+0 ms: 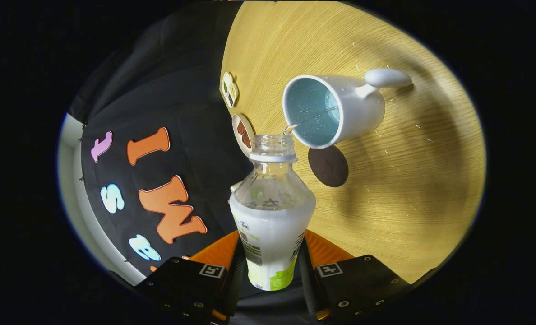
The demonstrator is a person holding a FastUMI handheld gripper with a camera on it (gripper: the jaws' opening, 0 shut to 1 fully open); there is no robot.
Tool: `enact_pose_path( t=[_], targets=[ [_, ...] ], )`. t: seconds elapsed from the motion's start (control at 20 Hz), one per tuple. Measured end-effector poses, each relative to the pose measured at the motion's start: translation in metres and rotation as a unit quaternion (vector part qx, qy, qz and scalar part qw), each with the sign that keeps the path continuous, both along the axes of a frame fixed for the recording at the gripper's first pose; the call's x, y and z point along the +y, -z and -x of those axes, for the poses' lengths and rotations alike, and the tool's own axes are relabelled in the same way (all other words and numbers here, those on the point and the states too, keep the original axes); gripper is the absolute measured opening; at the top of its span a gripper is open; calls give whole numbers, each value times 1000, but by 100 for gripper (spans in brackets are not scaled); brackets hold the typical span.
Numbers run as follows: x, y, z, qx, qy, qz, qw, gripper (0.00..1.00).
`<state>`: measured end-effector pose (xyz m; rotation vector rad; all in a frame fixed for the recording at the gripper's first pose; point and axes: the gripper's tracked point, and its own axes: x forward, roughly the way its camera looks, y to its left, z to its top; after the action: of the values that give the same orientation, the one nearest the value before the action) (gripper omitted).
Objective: Take the bottle from table, then pour the juice into the cup, finally place the bottle on the coaster
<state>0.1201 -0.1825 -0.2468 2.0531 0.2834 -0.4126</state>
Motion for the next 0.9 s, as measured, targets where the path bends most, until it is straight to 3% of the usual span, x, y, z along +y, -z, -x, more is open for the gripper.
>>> enact_pose_path(
  t=[0.9],
  targets=[
    [-9, -17, -14, -15, 11, -20, 1000, 59]
  ],
)
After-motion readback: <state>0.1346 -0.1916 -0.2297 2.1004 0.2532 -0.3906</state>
